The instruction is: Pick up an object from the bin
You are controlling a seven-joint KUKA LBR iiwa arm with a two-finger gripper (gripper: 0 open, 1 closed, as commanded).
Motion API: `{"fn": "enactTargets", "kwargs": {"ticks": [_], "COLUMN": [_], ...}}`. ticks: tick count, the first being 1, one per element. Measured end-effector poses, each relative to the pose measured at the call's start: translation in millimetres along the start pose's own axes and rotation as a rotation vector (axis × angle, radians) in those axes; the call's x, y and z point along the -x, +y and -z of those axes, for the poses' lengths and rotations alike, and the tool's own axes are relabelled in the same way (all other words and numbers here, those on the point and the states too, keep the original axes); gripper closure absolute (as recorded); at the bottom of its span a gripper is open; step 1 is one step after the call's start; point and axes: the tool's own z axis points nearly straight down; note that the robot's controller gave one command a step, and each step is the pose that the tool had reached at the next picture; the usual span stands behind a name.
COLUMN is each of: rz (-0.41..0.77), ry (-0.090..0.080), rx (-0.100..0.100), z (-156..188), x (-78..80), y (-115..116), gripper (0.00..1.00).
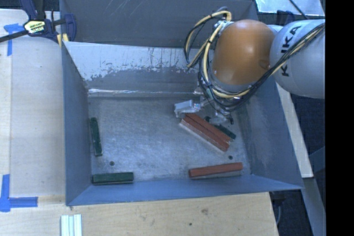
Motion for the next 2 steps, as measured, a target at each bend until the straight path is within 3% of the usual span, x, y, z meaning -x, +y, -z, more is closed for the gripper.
{"fn": "enactTargets", "kwargs": {"ticks": [1,2], "rz": [0.011,0.009], "ry": [-0.001,-0.005], "rx": [0.001,-0.004], "z": [-0.6,4.4], "x": [-3.5,-1.4], "y": [-11.3,-13.5], "gripper": [0.0,1.0]}}
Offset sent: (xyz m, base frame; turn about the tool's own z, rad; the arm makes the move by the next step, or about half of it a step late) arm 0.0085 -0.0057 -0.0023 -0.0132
